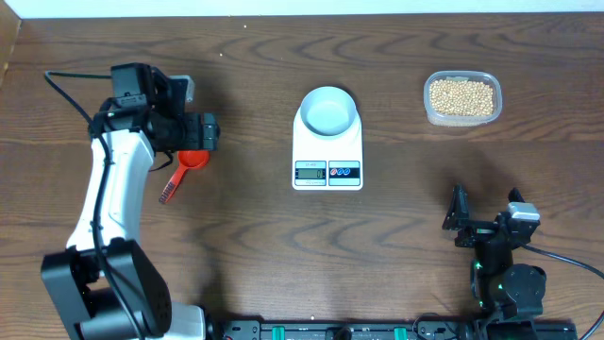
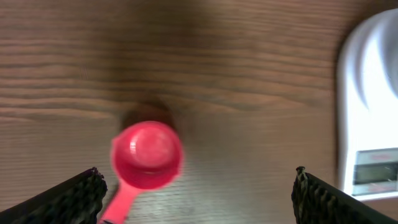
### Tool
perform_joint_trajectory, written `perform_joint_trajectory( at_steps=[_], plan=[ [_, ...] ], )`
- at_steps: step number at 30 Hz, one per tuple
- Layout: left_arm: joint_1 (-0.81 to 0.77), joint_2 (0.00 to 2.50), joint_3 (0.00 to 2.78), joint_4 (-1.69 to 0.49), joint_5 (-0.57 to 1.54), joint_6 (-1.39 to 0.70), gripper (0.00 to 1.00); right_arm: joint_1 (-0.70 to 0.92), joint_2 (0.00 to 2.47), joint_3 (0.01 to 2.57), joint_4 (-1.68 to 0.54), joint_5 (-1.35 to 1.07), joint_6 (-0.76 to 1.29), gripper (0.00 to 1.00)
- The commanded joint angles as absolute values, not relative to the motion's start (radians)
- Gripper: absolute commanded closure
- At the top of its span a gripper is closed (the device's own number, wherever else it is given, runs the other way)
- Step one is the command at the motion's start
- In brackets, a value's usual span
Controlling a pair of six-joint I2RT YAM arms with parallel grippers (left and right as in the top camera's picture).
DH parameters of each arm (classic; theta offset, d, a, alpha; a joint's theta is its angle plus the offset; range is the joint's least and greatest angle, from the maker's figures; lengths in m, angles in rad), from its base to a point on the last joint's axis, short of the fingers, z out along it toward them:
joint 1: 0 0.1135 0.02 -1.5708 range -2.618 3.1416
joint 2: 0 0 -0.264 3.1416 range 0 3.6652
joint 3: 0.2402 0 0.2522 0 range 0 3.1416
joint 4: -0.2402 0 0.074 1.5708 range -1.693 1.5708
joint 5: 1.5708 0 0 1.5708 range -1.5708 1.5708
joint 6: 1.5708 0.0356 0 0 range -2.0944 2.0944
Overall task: Scoop item into bowl and weigh 50g on scale
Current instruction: 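Move the left gripper over the red scoop and grasp its handle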
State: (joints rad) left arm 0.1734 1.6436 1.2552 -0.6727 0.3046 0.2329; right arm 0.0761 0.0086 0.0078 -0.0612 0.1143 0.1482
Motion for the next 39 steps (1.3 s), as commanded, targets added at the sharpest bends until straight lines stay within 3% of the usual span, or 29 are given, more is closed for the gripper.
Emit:
perform_joint_trajectory(
  at_steps=[1, 16, 33, 39],
  plan=[
    [0.216, 1.692, 1.274, -0.656, 0.271, 0.273, 0.02, 0.076, 0.005, 0.006, -0.063, 0.128, 0.144, 0.01],
    [0.284, 1.842, 1.274, -0.592, 0.276, 0.256, 0.47, 0.076, 0.005, 0.006, -0.063, 0.128, 0.144, 0.01],
    [0.284, 1.961, 1.274, -0.511, 0.276, 0.254, 0.49, 0.076, 0.005, 0.006, -0.063, 0.128, 0.144, 0.01],
    [0.284, 1.973, 1.274, -0.489, 0.276, 0.254, 0.56, 0.076, 0.005, 0.006, -0.063, 0.128, 0.144, 0.01]
  ],
)
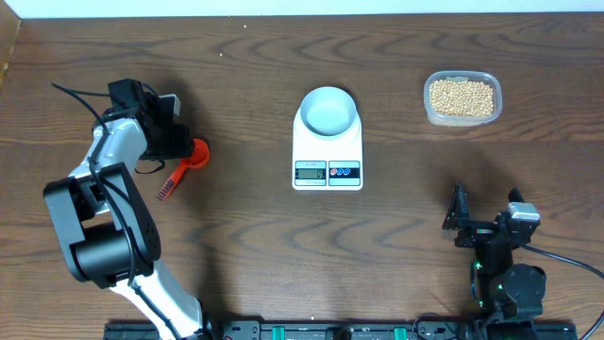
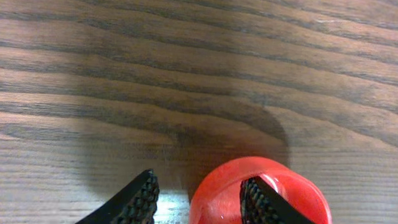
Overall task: Scoop item into bowl and weigh 50g on scale
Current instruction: 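Move the left gripper over the red scoop and grasp its handle, then lift the red scoop with the left gripper toward the scale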
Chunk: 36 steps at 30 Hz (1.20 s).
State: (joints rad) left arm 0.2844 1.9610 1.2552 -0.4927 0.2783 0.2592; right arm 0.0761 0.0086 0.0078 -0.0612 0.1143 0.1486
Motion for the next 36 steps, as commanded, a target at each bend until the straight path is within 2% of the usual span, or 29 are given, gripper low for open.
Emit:
perform_joint_trajectory(
  at_steps=[1, 11, 17, 23, 24, 26, 36],
  plan=[
    [0.284, 1.973, 1.274, -0.488, 0.276, 0.254, 0.57, 0.076, 0.005, 0.006, -0.063, 0.128, 0.144, 0.01],
    [0.284, 1.976, 1.258, -0.476, 0.276, 0.254, 0.59, 0.076, 0.005, 0.006, -0.063, 0.128, 0.144, 0.01],
    [0.284, 2.002, 1.258, -0.474, 0.276, 0.253, 0.72, 0.076, 0.005, 0.006, -0.063, 0.128, 0.144, 0.01],
    [0.284, 2.033, 1.258, -0.469, 0.276, 0.253, 0.81, 0.076, 0.005, 0.006, -0.063, 0.128, 0.144, 0.01],
    [0.284, 2.033, 1.258, -0.469, 0.276, 0.252, 0.87, 0.076, 0.005, 0.006, -0.063, 0.128, 0.144, 0.01],
    [0.284, 2.033, 1.258, -0.465, 0.276, 0.233, 0.92, 0.076, 0.005, 0.006, -0.063, 0.128, 0.144, 0.01],
    [0.284, 1.955, 1.269, -0.461, 0.28, 0.009, 0.93, 0.076, 0.005, 0.006, -0.063, 0.128, 0.144, 0.01]
  ],
)
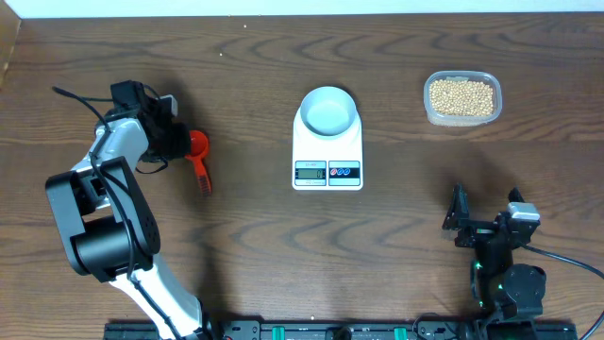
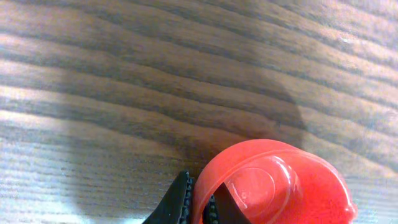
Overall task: Scoop item into bowl and weigh 50g on scale
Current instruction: 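Lift the red scoop with the left gripper toward the scale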
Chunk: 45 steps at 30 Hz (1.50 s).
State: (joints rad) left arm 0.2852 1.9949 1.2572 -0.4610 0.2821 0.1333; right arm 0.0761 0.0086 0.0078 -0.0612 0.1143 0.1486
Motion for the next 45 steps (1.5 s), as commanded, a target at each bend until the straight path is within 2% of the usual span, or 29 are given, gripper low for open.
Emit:
perform_joint_trajectory(
  at_steps=[1, 4, 8, 9, 12, 21, 27, 33, 36, 42, 45],
  plan=[
    [0.284, 1.927, 1.269, -0.461, 0.28, -0.047, 0.93, 0.076, 0.005, 0.006, -0.063, 0.128, 0.144, 0.01],
    [0.284, 1.817, 1.269, -0.479, 0.373, -0.225, 0.93, 0.076, 0.005, 0.006, -0.063, 0.128, 0.144, 0.01],
    [0.258, 1.701, 1.268, -0.512, 0.615, -0.427, 0.93, 0.076, 0.005, 0.006, -0.063, 0.128, 0.144, 0.01],
    [0.22, 1.659, 1.268, -0.533, 0.645, -0.509, 0.93, 0.076, 0.005, 0.006, -0.063, 0.128, 0.144, 0.01],
    [0.129, 1.618, 1.266, -0.541, 0.643, -0.56, 0.93, 0.076, 0.005, 0.006, -0.063, 0.128, 0.144, 0.01],
    [-0.164, 1.598, 1.266, -0.548, 0.522, -0.669, 0.93, 0.076, 0.005, 0.006, -0.063, 0.128, 0.144, 0.01],
    [-0.255, 1.593, 1.266, -0.541, 0.511, -0.723, 0.93, 0.076, 0.005, 0.006, -0.063, 0.128, 0.144, 0.01],
    [-0.318, 1.58, 1.266, -0.547, 0.511, -0.894, 0.93, 0.076, 0.005, 0.006, -0.061, 0.126, 0.145, 0.01],
    [-0.344, 1.581, 1.266, -0.582, 0.511, -1.06, 0.93, 0.076, 0.005, 0.006, -0.05, 0.037, 0.221, 0.01],
    [-0.4, 1.581, 1.266, -0.587, 0.349, -1.079, 0.93, 0.076, 0.006, 0.006, -0.008, -0.223, 0.395, 0.01],
    [-0.43, 1.581, 1.266, -0.587, 0.253, -1.089, 0.93, 0.076, 0.012, 0.006, 0.035, -0.297, 0.396, 0.01]
  ],
)
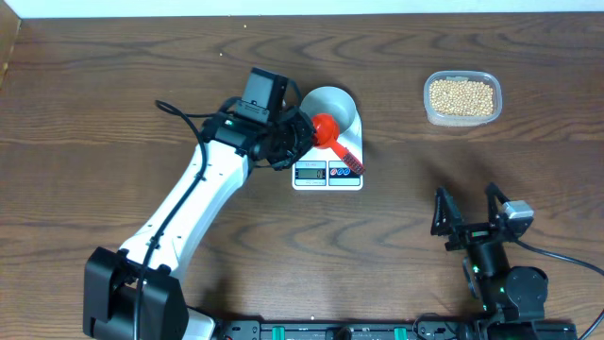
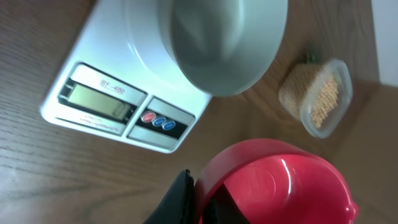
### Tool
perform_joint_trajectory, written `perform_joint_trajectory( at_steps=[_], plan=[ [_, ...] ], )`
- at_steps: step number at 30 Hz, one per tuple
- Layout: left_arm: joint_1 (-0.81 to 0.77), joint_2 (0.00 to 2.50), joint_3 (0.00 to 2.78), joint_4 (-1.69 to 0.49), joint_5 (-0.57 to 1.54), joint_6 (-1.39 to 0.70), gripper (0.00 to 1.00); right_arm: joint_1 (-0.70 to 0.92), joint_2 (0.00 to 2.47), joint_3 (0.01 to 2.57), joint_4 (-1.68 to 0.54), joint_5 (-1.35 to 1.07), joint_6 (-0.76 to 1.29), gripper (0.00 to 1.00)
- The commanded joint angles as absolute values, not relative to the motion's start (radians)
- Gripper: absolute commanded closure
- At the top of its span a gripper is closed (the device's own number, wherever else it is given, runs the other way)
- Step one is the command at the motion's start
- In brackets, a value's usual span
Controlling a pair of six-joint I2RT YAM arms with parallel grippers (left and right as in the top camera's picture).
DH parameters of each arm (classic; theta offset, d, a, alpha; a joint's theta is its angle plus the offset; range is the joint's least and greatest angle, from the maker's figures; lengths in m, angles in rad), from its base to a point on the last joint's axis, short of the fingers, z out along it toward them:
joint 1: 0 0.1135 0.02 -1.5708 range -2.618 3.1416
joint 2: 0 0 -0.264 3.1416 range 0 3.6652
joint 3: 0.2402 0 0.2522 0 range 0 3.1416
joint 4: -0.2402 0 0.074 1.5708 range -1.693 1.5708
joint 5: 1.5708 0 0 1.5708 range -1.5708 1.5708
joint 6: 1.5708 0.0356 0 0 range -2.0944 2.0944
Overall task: Scoop item into bowl and weigh 50g on scale
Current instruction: 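Lift the red scoop with the left gripper toward the scale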
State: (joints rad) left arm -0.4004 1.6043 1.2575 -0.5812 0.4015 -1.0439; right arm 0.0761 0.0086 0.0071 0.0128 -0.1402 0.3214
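Note:
My left gripper (image 1: 304,135) is shut on the rim of the red scoop (image 1: 327,127), one finger outside the cup wall and one inside. The scoop (image 2: 283,183) is empty and hangs over the white scale (image 1: 327,161), its handle over the scale's buttons. The empty white bowl (image 1: 330,109) stands on the scale. In the left wrist view the bowl (image 2: 224,43), the scale (image 2: 99,102) and the clear tub of soybeans (image 2: 317,99) lie beyond the scoop. My right gripper (image 1: 465,210) stands open near the front right, far from all of them.
The tub of soybeans (image 1: 461,97) sits at the back right, a hand's width to the right of the scale. A black rail runs along the table's front edge (image 1: 311,331).
My left gripper has moved from the left part of the table to over the scale, with the scoop in it and off the table. The right gripper's fingers now stand apart.
My left gripper was open above the scoop lying at the left. Then its fingers straddled the cup's rim. Then they were shut on the rim and the handle had swung round. Now the scoop hangs over the scale beside the bowl.

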Motion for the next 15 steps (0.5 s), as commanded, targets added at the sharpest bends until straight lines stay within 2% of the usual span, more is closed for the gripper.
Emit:
perform_joint_trajectory(
  at_steps=[1, 7, 15],
  plan=[
    [-0.441, 1.581, 1.266, -0.587, 0.222, -1.1, 0.93, 0.076, 0.019, 0.008, 0.046, -0.322, 0.396, 0.01],
    [-0.493, 1.581, 1.266, -0.587, 0.083, -1.124, 0.93, 0.075, 0.147, 0.105, 0.057, -0.419, 0.395, 0.01],
    [-0.53, 1.581, 1.266, -0.587, 0.011, -1.217, 0.93, 0.073, 0.543, 0.419, 0.05, -0.63, 0.344, 0.01]
  ],
)
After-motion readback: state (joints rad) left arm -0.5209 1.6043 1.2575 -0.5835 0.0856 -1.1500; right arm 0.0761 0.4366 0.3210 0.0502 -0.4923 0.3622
